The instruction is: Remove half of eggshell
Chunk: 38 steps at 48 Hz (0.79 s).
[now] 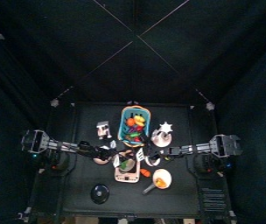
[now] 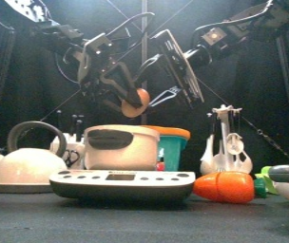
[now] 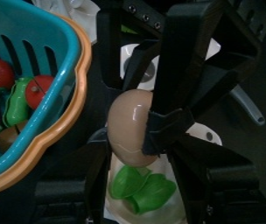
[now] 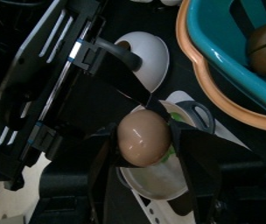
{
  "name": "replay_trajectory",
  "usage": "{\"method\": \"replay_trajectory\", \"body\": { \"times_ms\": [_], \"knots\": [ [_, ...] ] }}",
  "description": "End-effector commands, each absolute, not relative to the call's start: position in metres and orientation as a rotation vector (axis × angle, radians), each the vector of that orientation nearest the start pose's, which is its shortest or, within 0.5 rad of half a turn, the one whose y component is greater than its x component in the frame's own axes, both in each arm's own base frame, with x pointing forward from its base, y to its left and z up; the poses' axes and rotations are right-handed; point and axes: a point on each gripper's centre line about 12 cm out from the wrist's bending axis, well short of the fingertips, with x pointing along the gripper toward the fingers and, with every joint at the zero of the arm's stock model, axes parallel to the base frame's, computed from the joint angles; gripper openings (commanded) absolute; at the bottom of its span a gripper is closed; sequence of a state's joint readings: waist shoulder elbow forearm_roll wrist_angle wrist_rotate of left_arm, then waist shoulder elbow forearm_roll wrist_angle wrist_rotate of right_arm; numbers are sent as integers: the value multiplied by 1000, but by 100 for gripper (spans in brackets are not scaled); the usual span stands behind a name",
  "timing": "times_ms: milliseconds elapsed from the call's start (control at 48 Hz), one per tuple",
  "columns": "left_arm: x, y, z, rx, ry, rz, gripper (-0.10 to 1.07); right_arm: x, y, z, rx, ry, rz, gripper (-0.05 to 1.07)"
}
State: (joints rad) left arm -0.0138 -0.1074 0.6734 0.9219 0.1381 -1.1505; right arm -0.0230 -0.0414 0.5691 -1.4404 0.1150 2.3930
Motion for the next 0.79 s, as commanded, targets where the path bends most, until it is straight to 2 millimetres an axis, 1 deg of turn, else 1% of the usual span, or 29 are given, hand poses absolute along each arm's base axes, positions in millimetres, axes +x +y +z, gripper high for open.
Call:
{"method": "replay_trajectory", "body": {
  "times_ms": [0, 438, 771],
  "knots": [
    [374, 9, 207, -188, 613, 166, 76, 405, -25, 236, 909, 390, -367, 68],
    [372, 9, 205, -187, 621, 167, 76, 396, -28, 242, 898, 362, -403, 68],
    [368, 9, 205, -186, 620, 166, 76, 390, -28, 241, 896, 364, -407, 67]
  ]
}}
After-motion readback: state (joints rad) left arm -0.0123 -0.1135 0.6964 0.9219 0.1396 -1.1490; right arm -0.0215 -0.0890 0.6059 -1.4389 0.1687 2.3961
